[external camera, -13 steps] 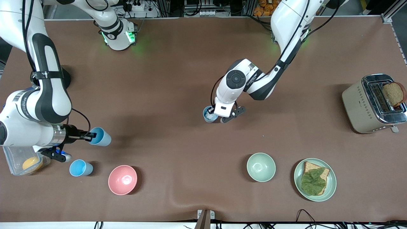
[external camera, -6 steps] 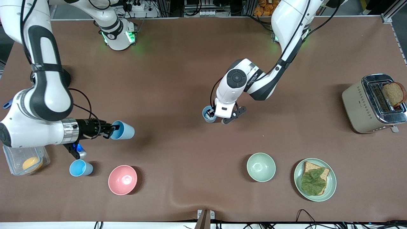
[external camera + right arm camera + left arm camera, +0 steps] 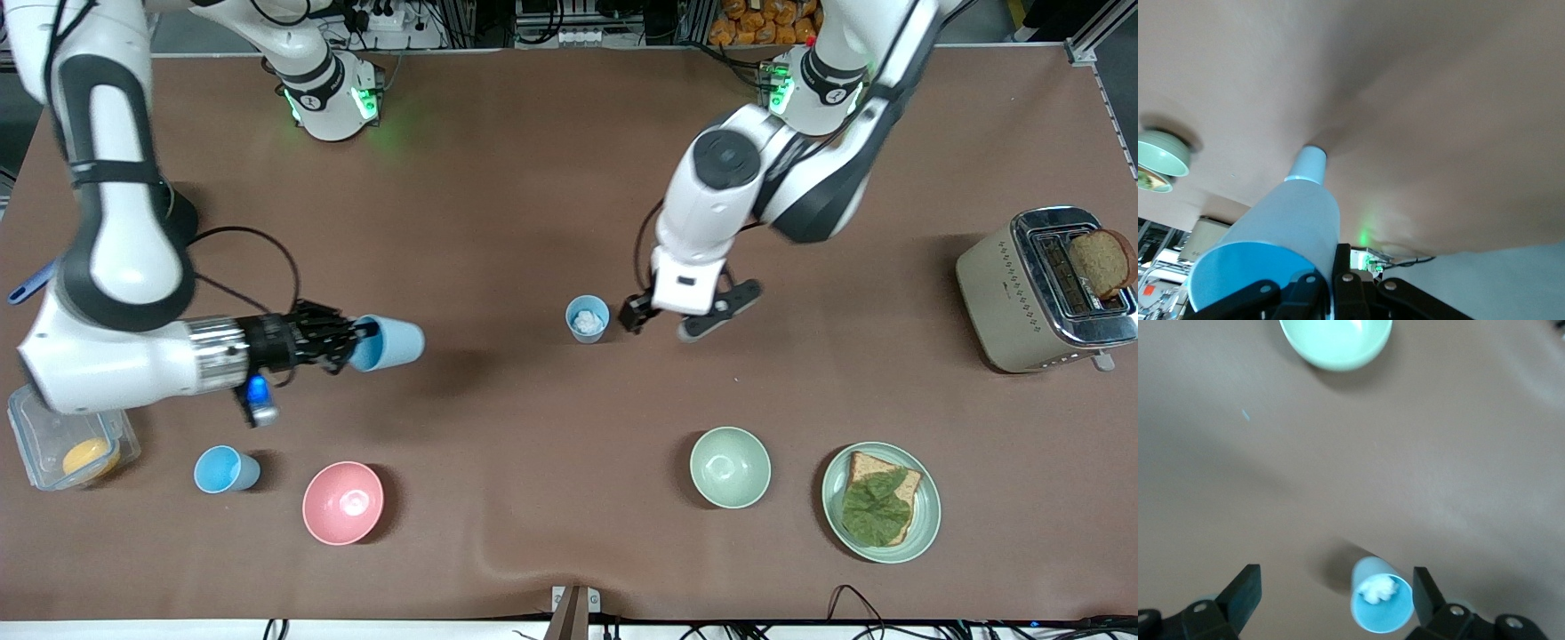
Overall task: Stack blue cups with both arms
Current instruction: 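Open and raise the left gripper while the right gripper brings its cup over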
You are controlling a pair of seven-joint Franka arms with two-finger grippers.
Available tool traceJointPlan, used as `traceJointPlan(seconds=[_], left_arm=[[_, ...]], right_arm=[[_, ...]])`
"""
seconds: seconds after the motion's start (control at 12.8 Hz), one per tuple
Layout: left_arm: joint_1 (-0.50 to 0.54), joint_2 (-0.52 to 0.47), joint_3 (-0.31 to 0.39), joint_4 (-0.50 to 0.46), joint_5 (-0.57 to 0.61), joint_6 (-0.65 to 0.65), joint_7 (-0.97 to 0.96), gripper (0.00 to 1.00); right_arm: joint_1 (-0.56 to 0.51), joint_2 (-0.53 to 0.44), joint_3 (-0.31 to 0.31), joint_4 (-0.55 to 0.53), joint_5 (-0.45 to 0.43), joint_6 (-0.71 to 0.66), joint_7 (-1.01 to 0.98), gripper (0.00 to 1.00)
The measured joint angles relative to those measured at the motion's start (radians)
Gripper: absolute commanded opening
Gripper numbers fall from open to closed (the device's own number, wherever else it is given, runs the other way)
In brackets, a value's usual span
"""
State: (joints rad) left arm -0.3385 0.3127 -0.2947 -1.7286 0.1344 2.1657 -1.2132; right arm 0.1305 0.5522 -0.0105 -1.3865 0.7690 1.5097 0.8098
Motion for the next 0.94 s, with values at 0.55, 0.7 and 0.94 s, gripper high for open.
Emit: traceJointPlan(seconds=[0.55, 0.7, 0.94], left_arm=[[0.21, -0.161, 0.007, 0.119, 0.001, -0.296, 0.537, 1.0], [0.273, -0.163, 0.007, 0.178, 0.001, -0.373, 0.669, 1.0], [0.354, -0.167, 0.007, 0.197, -0.014, -0.4, 0.768, 1.0]], right_arm=[[0.208, 0.0, -0.001, 0.037, -0.031, 0.077, 0.262, 0.0], [0.249, -0.001, -0.001, 0.039, -0.056, 0.08, 0.312, 0.0], [0.329, 0.0, -0.001, 0.041, -0.126, 0.167, 0.394, 0.0]])
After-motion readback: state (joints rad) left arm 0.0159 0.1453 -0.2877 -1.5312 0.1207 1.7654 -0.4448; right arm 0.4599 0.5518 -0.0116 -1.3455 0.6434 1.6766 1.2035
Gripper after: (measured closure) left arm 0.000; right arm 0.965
